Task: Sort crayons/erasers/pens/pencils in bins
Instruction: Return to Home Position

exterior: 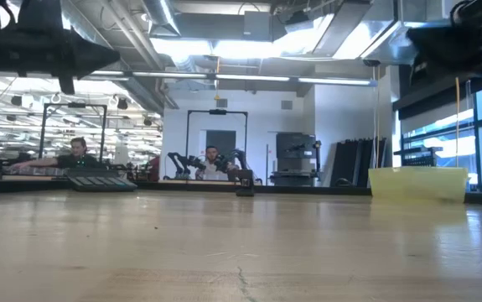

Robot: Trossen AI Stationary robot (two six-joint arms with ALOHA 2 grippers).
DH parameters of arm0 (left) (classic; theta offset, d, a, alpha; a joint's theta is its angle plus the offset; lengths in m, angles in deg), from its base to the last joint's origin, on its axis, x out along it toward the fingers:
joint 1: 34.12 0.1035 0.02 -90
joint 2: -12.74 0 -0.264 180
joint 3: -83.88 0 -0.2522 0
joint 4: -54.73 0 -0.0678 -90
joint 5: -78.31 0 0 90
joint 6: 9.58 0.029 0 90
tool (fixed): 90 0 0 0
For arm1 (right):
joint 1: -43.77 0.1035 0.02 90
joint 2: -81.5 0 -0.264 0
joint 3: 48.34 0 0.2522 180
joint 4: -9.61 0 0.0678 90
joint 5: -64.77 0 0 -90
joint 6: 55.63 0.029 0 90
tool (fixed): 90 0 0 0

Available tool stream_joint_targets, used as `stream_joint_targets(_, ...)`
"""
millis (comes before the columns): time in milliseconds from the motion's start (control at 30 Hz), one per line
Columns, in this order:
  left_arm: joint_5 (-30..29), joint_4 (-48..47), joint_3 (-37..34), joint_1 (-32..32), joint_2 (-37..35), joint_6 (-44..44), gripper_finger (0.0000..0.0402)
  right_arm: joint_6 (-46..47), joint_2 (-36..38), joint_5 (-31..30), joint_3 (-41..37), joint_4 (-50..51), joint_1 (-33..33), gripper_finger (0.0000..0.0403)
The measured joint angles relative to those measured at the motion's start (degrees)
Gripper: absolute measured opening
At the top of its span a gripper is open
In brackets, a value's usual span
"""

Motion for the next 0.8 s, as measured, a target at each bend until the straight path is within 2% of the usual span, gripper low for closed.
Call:
stream_joint_targets(100, 0.03, 1.47, -0.10, 0.00, -0.01, 1.87, 0.0016, -1.11, 0.07, 7.21, 0.00, -5.22, 0.00, 0.0015)
stream_joint_targets(200, 2.47, 2.98, -0.14, 0.00, 0.00, 3.12, 0.0021, -1.38, 0.07, 10.81, 0.00, -9.79, 0.02, 0.0010)
stream_joint_targets(400, 11.06, 6.56, -0.15, 0.00, -0.17, 6.49, 0.0022, -3.00, 0.04, 11.20, 0.00, -10.76, 0.02, 0.0014)
stream_joint_targets(800, 10.11, -2.28, -0.43, 0.00, -0.12, 11.35, 0.0002, 0.32, 0.02, 10.80, 0.00, -9.34, 0.00, 0.0018)
